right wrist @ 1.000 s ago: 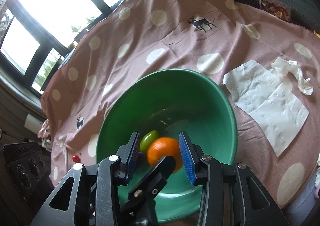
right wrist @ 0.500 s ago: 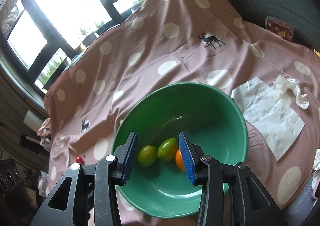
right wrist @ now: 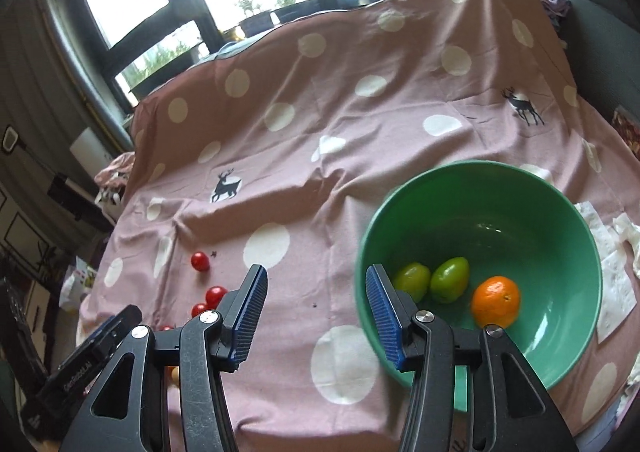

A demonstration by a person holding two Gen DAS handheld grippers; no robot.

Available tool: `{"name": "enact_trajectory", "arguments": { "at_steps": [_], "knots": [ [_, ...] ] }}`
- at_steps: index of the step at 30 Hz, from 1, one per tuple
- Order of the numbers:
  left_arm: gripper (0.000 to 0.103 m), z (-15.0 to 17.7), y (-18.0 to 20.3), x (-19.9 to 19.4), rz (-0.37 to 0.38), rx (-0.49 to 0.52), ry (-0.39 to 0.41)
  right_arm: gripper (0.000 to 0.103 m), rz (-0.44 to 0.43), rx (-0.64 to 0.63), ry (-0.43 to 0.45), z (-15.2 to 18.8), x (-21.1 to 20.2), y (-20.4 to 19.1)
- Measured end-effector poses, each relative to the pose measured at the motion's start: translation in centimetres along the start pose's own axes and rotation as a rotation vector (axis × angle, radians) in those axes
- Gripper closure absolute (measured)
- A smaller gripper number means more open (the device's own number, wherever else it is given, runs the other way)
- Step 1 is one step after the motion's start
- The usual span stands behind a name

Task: Organize fruits
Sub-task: 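Move the right gripper back to the second orange on the cloth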

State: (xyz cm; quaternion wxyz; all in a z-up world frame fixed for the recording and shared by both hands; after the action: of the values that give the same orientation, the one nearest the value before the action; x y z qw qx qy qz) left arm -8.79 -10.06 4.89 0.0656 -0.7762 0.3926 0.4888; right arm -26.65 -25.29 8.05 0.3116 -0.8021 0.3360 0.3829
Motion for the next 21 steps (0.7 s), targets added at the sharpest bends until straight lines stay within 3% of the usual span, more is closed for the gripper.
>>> {"name": "enact_trajectory", "arguments": {
  "at_steps": [10, 21],
  "knots": [
    [0.027, 0.1, -6.5, 1.5, -0.087, -0.161, -0.020, 0.046, -0.052, -0.181, -0.125, 2.3, 4.0, -7.1],
    [0.027, 0.0, -7.9, 1.5, -0.095, -0.204, -0.020, 0.046, -0.152, -0.219, -0.258, 4.9, 7.8, -11.2]
  ]
}}
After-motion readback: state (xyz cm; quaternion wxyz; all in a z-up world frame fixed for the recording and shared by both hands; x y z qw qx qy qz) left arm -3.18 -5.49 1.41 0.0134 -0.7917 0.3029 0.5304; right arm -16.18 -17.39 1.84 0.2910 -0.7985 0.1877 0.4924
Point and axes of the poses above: each gripper's, at about its wrist camera, not at the fingertips, and x roughly the way its jaws point, y to its right, z to its underside, the point moved 6 cm from there along x, roughly the way its jaws point, and after that the axes turned 11 degrees about -y, right-handed, at the moved point
